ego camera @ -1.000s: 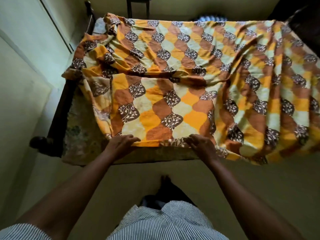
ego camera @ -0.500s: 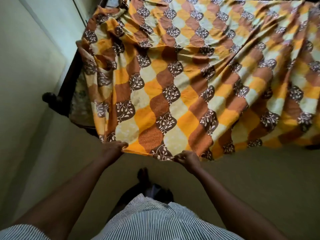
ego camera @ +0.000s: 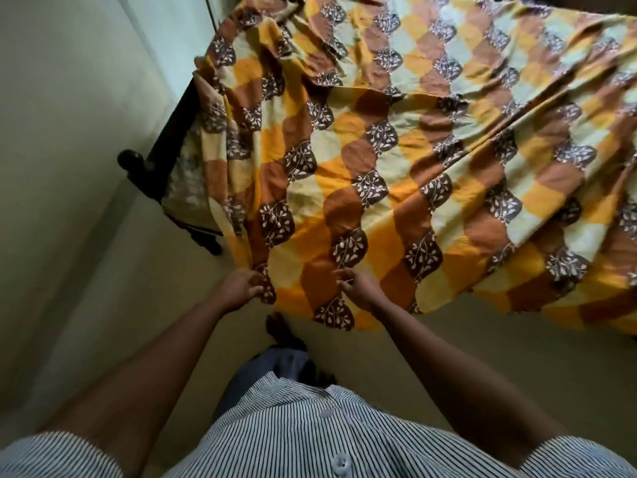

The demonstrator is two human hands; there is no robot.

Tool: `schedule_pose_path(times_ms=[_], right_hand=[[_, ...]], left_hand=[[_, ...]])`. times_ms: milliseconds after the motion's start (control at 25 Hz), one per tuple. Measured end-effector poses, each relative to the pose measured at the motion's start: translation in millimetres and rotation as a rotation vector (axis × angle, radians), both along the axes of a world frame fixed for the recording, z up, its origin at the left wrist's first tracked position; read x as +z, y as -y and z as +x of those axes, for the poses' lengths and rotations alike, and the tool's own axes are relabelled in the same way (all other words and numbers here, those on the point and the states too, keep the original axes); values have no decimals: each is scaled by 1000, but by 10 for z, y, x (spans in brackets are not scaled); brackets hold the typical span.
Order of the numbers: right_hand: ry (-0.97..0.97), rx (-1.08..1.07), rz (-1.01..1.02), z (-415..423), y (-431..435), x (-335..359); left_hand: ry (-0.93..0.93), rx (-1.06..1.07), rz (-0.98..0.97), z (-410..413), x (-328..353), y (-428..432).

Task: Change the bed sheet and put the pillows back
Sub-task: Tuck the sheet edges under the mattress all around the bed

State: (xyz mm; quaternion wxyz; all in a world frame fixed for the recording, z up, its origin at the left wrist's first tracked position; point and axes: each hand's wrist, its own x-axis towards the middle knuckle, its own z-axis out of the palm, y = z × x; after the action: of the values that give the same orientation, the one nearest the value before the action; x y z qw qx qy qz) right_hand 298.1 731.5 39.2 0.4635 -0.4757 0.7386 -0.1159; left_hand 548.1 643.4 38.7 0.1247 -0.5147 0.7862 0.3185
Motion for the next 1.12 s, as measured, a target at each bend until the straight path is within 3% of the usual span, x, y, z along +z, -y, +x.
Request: schedule_pose_path(times_ms=[240, 400, 640, 880, 1000, 1120], right_hand=[[15, 76, -142, 144, 1292, 191], [-57, 270, -228, 328, 2328, 388], [-94, 463, -235, 699, 3724, 299], [-116, 242, -123, 816, 5152, -391], [-134, 186, 57, 770, 5614, -729], [-221, 221, -59, 693, 5751, -855]], left_hand=[[-214, 510, -54, -48, 51, 714], [-319, 807, -46, -48, 114, 1372], [-443, 992, -8, -101, -134, 2146], [-424, 1080, -61, -344, -509, 2872], [-514, 1194, -58, -438, -658, 3296], [-543, 1231, -87, -581, -712, 3589]])
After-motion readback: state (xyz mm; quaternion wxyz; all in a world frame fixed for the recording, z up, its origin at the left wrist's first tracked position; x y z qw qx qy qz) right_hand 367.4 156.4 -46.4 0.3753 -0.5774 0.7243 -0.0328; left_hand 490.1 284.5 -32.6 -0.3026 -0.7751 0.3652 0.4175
